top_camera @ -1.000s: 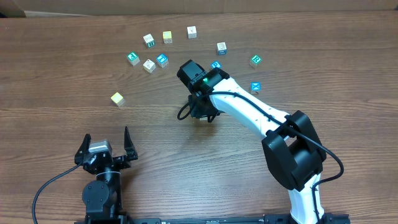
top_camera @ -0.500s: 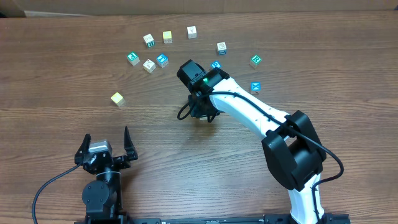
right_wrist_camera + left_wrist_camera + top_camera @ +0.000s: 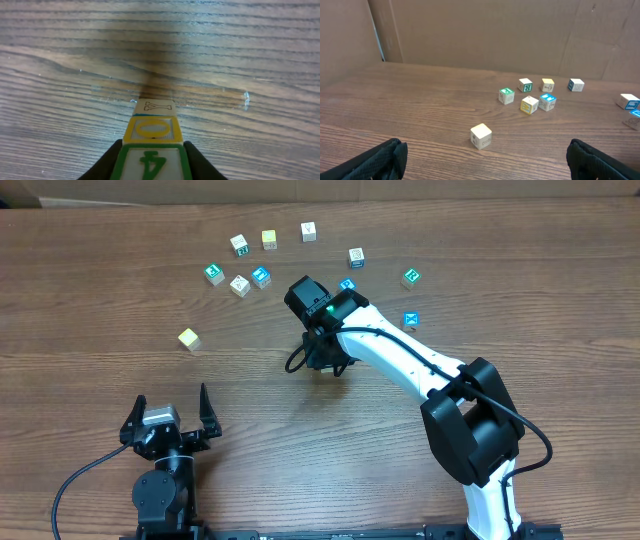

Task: Form a tower
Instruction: 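Raise the right gripper off the stack and swing it right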

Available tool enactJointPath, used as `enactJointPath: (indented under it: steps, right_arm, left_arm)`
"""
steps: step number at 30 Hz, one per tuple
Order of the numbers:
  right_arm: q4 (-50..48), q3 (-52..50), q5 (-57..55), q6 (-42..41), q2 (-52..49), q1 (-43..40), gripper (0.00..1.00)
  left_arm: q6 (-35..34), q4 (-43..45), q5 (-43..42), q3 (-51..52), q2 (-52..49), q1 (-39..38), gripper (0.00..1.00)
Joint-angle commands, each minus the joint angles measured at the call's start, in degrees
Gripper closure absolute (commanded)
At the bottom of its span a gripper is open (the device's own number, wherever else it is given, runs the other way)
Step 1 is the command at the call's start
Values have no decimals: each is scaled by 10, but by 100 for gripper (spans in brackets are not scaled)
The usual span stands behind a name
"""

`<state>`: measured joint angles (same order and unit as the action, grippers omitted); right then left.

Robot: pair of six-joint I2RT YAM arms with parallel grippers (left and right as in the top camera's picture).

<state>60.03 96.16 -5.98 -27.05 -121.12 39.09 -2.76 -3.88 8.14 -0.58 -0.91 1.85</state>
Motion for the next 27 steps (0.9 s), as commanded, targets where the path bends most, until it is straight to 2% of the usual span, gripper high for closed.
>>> enactJointPath:
  steps: [1,5,11,18,27]
  right_arm:
    - [-2,-6,-4,1,15,2,58]
    - [-2,-6,-4,1,15,2,45]
    - [-2,-6,-4,1,15,2,20]
    - [18,44,-5,5,18,2,10]
    - [156,256,-20,20,21,-30,2]
  left_arm:
    - [11,0,-2,2,7,-4,0]
    - [11,0,-2,2,7,-4,0]
    - [11,0,-2,2,7,-4,0]
    - [11,0,-2,2,7,-4,0]
    - [11,0,-2,2,7,-4,0]
